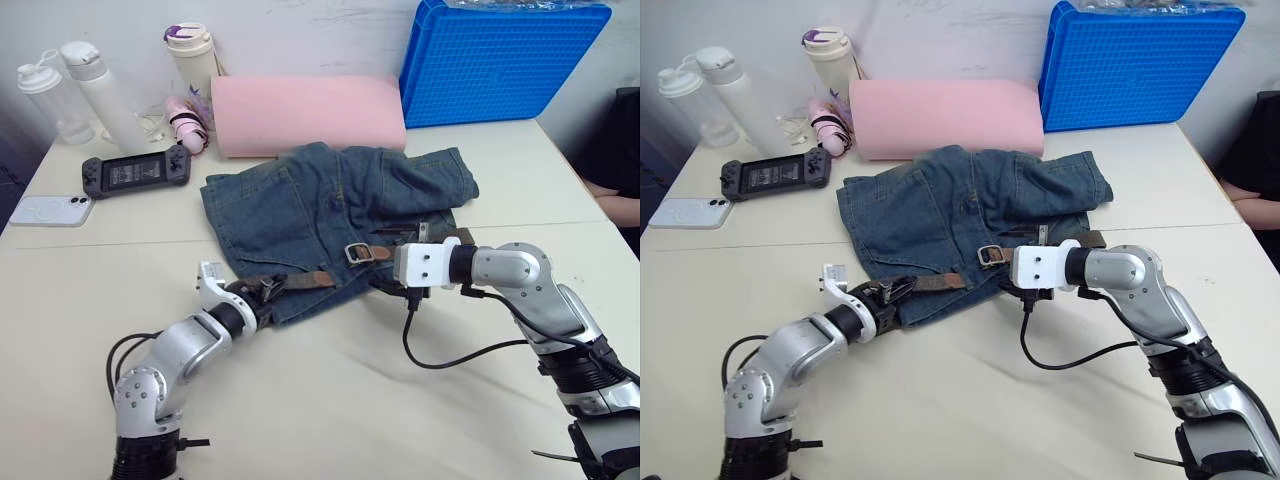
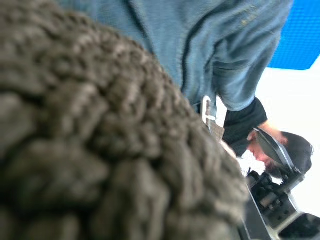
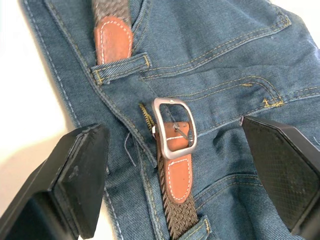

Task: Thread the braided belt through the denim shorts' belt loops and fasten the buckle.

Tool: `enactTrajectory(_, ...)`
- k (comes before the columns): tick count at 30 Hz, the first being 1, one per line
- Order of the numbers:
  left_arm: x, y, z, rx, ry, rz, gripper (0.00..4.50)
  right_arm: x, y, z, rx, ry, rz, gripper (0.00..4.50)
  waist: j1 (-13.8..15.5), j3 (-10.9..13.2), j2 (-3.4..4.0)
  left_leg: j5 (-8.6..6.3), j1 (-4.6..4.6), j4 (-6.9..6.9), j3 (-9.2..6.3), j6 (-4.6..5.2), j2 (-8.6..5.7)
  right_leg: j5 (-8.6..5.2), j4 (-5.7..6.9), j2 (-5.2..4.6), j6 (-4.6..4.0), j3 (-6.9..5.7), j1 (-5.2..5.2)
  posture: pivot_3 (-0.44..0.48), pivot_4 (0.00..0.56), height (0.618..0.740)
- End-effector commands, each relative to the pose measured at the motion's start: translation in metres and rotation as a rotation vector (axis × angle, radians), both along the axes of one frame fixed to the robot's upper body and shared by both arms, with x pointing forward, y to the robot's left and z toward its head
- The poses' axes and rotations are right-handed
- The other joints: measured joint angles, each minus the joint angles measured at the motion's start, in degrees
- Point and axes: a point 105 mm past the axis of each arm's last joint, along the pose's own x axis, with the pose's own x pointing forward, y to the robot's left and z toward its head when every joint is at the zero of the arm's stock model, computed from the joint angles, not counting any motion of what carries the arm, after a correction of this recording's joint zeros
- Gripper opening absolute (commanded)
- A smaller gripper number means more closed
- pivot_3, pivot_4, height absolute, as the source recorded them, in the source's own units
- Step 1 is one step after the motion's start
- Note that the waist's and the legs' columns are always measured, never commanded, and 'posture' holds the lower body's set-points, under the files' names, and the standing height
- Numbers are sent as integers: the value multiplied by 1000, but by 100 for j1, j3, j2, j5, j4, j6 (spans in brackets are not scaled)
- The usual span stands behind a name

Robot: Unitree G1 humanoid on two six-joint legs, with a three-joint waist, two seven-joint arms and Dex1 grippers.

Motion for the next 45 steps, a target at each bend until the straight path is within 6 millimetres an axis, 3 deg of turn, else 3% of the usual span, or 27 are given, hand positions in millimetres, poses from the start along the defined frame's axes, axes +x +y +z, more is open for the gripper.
enactTrajectory(1, 0, -12, -3, -12, 22, -5, 0, -5, 1, 16, 10, -40, 15, 4453, 0, 0, 0, 0, -1, 0, 0, 0, 0, 0, -1, 0, 0, 0, 0, 0, 150, 740)
enactTrajectory(5, 4, -19, -13, -21, 65, 16, 0, -7, 2, 15, -1, -17, 10, 4453, -2, 0, 0, 0, 1, 0, 1, 0, 0, 0, -2, 1, 0, 0, 1, 0, 150, 740)
enactTrajectory(9, -3, -5, -18, 37, 87, 90, 0, -11, 6, 15, -16, 4, 24, 4453, -8, 0, 0, 0, 2, -1, 1, 0, 1, 0, -1, 2, 0, 0, 1, 0, 150, 740)
enactTrajectory(11, -9, -7, -20, 25, 108, 100, 0, -11, 8, 15, -24, 7, 31, 4453, -20, 0, 1, 0, 3, -3, 2, 0, 2, 0, -5, 2, 1, 1, 1, 0, 150, 740)
enactTrajectory(17, -5, -45, -20, -73, 118, 24, 0, -5, 18, 14, -96, -68, 92, 4453, 10, -1, 2, -1, 8, -5, 3, -3, 1, 1, -7, 2, 1, 2, 4, 0, 150, 740)
enactTrajectory(23, 5, -58, -21, -65, 103, -29, 0, 8, 30, 2, -208, -277, 173, 4453, 87, -2, 3, 1, 16, 0, -6, 5, -14, 10, -28, -3, 18, 1, 31, 0, 150, 740)
enactTrajectory(26, 7, -60, -20, -56, 92, -42, 0, 14, 27, -11, -273, -324, 196, 4453, 132, -2, 3, 0, 58, -10, -8, 4, -12, 10, -41, 0, 18, -4, 77, 0, 150, 740)
enactTrajectory(35, 7, -60, -23, -32, 95, -55, 0, 30, 9, -4, -350, -417, 179, 4453, 136, -2, 3, -1, 73, -12, -10, 3, -11, 10, -46, 0, 18, -4, 95, 0, 150, 740)
enactTrajectory(45, 7, -61, -24, -15, 93, -78, 0, 26, -4, -18, -414, -410, 256, 4453, 140, -2, 3, -1, 74, -12, -10, 2, -10, 10, -48, 0, 18, -5, 98, 0, 150, 740)
